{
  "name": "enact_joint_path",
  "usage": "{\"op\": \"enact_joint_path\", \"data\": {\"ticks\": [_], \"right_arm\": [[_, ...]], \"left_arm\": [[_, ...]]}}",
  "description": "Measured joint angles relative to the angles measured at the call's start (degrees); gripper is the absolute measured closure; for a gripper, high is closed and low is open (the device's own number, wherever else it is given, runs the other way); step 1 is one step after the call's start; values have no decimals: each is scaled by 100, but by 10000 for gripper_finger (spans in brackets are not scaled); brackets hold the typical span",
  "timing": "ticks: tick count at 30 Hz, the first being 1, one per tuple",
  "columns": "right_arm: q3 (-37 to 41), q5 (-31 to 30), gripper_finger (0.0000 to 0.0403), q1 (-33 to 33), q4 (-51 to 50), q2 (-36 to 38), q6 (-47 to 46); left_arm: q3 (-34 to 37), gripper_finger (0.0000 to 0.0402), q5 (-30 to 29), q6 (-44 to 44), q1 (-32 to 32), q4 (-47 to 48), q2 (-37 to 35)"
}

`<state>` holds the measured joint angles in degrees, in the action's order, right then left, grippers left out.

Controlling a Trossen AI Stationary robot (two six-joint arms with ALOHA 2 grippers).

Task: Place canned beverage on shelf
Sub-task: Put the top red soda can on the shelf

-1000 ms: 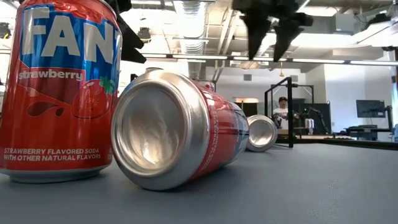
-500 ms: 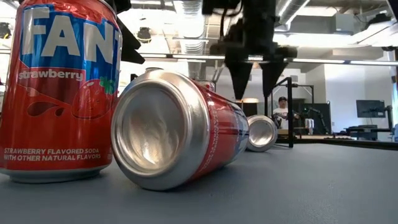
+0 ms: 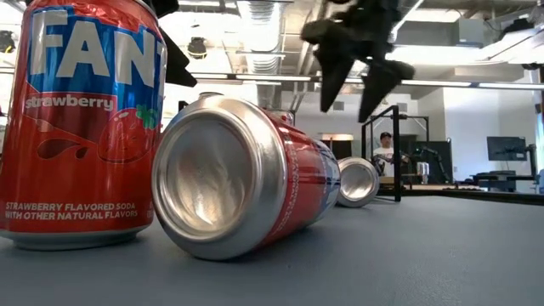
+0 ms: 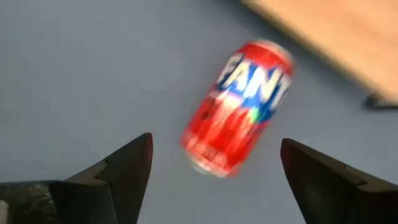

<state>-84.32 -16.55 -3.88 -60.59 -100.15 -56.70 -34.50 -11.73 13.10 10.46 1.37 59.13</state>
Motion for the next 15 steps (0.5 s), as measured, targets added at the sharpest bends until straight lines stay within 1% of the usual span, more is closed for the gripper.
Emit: {"op": "enact_joint_path", "data": {"ticks": [4,6,7,9,11,15], "right_arm": [[1321,363,69,223,1089,941,-475],[1899,675,69,353,2003,1254,-503],[2092,717,69,400,2381,1351,-470],[2319,742,69,467,2635,1413,-440],[2345,686,68,530,2676,1379,-229],[2342,631,58,699,2402,1102,-41]], "left_arm": [[0,163,78,-2,-2,-118,0],[0,163,119,-44,-2,-160,0],[0,163,141,-59,-2,-159,0],[0,163,142,-63,-2,-162,0],[0,163,142,-62,-2,-162,0],[0,163,266,-23,-2,-179,0]]}}
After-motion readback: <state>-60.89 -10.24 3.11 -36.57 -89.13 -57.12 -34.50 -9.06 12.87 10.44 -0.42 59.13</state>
